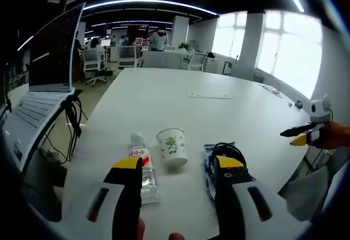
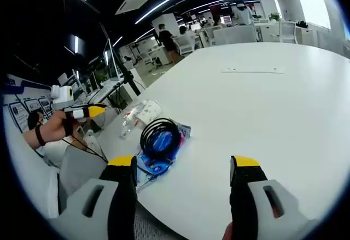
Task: Arrange the tabletop items into an orderly group along one side of the table until the central work area is clear of visible clutter.
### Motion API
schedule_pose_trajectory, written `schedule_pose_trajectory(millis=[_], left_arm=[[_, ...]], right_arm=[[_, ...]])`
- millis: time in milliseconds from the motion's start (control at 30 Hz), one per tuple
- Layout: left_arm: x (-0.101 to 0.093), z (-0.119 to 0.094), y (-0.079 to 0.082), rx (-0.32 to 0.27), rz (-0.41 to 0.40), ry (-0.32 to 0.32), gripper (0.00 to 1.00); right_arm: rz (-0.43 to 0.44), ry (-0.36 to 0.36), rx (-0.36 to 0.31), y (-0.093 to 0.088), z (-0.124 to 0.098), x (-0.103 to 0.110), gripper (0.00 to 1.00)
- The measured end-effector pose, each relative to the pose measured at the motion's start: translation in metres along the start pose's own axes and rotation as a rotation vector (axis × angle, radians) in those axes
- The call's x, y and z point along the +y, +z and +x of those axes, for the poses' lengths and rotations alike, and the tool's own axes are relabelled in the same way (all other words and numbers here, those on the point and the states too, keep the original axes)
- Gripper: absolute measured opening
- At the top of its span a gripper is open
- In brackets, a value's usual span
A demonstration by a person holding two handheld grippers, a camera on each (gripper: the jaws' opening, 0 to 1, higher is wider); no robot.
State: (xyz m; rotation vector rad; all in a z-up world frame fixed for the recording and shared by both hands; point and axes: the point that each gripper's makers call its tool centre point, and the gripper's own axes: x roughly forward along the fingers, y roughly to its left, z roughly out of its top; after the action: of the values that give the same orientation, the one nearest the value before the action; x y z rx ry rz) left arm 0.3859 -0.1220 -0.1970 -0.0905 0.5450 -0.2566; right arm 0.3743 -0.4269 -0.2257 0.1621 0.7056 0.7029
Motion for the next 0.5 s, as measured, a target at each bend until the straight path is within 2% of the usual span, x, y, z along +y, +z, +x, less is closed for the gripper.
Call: schedule_pose_trajectory(millis=[500], left_arm=[[-0.0009, -0.0008, 0.0021, -0.009, -0.01, 0.001, 0.51]], right_arm=[[0.029, -0.011, -0.017, -0.0019, -0.0053, -0.0058, 0.68]])
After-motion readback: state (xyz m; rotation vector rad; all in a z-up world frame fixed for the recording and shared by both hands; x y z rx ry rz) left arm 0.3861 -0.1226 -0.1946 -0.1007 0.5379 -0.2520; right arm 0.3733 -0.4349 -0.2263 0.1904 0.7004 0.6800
